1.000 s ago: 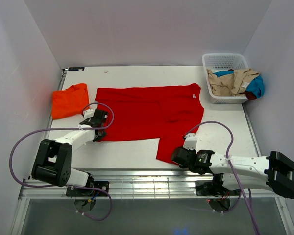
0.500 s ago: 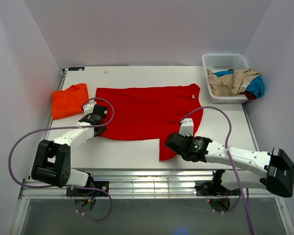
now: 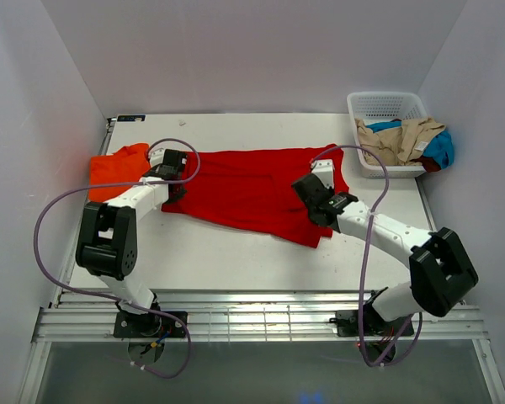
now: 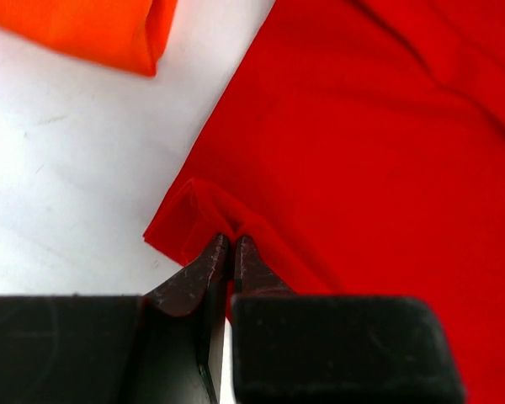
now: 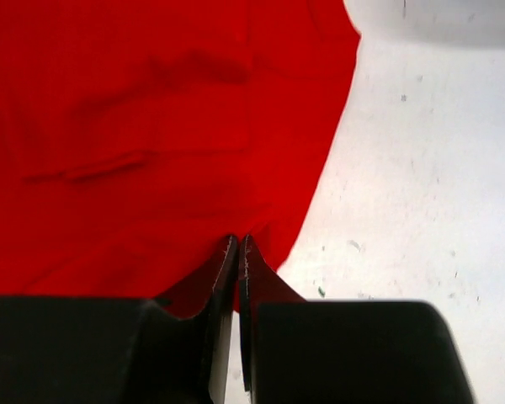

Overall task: Fold and stack the t-shirts
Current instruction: Fold the other side of the tshirt into a rectangle

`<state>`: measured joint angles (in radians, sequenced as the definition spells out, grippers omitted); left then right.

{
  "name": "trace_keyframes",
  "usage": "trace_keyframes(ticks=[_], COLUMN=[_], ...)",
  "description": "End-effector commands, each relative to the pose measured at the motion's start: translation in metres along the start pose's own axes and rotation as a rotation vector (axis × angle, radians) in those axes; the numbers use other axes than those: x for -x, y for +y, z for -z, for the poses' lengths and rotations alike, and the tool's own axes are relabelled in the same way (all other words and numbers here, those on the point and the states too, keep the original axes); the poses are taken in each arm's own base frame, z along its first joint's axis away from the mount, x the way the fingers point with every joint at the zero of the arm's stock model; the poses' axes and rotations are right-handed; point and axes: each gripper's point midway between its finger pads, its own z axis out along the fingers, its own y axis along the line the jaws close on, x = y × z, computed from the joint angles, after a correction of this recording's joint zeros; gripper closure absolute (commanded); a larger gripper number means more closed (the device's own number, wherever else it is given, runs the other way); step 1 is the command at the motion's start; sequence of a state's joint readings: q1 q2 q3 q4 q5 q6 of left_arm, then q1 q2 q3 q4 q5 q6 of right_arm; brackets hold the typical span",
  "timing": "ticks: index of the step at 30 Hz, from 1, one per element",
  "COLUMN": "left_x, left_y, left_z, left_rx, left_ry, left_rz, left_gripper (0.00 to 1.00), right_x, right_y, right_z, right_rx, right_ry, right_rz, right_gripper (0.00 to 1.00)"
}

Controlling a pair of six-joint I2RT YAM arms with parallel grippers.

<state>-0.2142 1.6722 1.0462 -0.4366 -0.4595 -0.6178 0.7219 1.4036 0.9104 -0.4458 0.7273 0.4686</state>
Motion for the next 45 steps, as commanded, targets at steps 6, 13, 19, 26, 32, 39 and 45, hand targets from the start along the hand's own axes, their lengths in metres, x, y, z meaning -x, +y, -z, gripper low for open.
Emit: trace_keyframes(ticks=[6, 13, 19, 26, 32, 39, 45], left_x=[0.056, 0.072, 0.078, 0.085, 0.086, 0.084, 0.076], left_y=[-0.028, -0.042, -0.047, -0.046, -0.042, -0.038, -0.036], left_z=[-0.004, -0.005, -0.019, -0.028, -0.033, -0.037, -0.045], left_rx=[-0.074, -0.111, -0.109, -0.113, -0.114, -0.114, -0.107], left_ry=[-0.043, -0.054, -0.032, -0.025, -0.012, 0.005, 0.031], left_rz=[-0.010, -0.019, -0.032, -0.018, -0.015, -0.013, -0.021], left_gripper=[0.89, 0.89, 0.89, 0.90, 0.90, 0.90, 0.91], right_x=[0.096, 0.138, 0.147, 0.159, 0.175, 0.193, 0.208], right_y=[0.009, 0.005, -0.001, -0.008, -0.010, -0.011, -0.009], right_z=[-0.033, -0.057, -0.087, -0.115, -0.130, -0.144, -0.159], right_rx=[0.046, 0.047, 0.026, 0.010, 0.008, 0.001, -0.004], right_ry=[-0.118, -0.135, -0.107, -0.075, -0.078, -0.081, -0.088], right_rz=[0.044, 0.050, 0.069, 0.073, 0.062, 0.071, 0.078], right_gripper=[0.92, 0.92, 0.92, 0.92, 0.92, 0.92, 0.92])
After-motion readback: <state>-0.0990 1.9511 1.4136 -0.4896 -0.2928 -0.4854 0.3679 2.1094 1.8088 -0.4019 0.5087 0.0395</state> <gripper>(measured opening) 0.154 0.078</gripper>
